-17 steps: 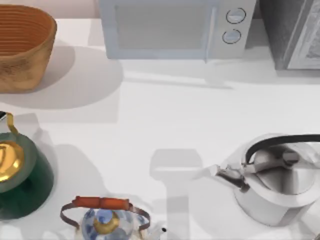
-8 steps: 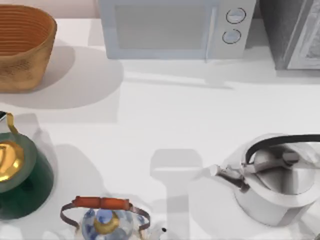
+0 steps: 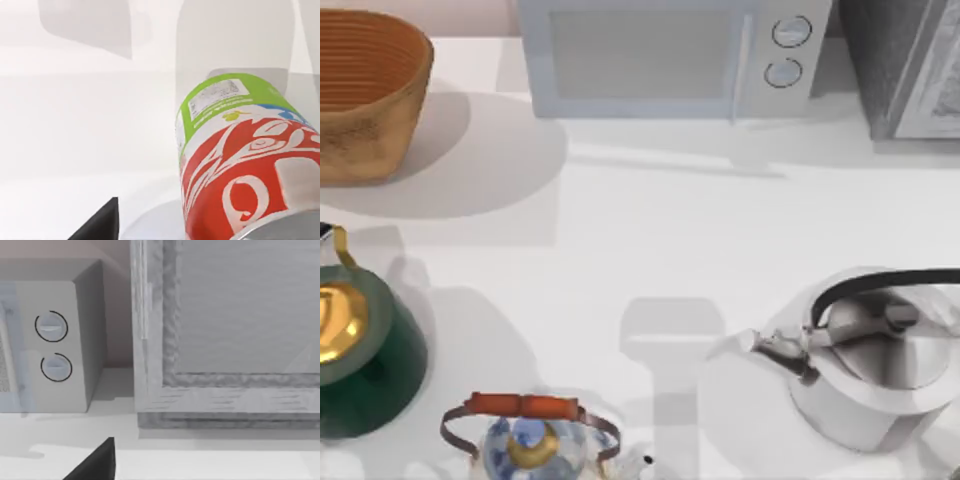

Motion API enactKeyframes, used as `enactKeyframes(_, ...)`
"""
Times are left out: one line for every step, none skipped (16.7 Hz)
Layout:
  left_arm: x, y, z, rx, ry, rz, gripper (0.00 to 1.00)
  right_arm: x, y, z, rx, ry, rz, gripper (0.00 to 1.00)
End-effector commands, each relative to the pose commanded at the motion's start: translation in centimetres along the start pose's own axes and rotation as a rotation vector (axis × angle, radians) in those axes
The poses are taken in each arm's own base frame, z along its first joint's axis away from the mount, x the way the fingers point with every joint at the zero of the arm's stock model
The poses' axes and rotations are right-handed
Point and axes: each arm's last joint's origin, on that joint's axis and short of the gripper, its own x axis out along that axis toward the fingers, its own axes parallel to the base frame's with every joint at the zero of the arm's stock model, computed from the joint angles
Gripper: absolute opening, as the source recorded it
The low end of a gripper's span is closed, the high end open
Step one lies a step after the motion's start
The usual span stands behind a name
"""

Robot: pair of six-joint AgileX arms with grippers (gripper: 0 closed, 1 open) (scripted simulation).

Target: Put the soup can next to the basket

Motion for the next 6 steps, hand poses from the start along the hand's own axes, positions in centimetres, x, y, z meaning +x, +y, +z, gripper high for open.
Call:
enactKeyframes(-0.6, 0.0, 0.0, 0.0, -0.001, 0.0, 1.0, 0.0, 0.0, 0.0, 0.0, 0.0, 0.0, 1.0)
enactKeyframes(-1.0, 0.0, 0.0, -0.002, 0.002, -0.002, 1.0, 0.0, 0.0, 0.0, 0.0, 0.0, 0.0, 1.0)
enactKeyframes(-1.4, 0.0, -0.1, -0.003, 0.006, -0.003, 1.0, 0.0, 0.0, 0.0, 0.0, 0.0, 0.0, 1.0)
enactKeyframes(-2.0, 0.0, -0.1, -0.003, 0.009, -0.004, 1.0, 0.0, 0.0, 0.0, 0.0, 0.0, 0.0, 1.0)
enactKeyframes(-2.6, 0.0, -0.1, -0.002, 0.004, -0.002, 1.0, 0.0, 0.0, 0.0, 0.0, 0.0, 0.0, 1.0)
enactKeyframes(-3.0, 0.0, -0.1, -0.001, -0.001, -0.001, 1.0, 0.0, 0.0, 0.0, 0.0, 0.0, 0.0, 1.0)
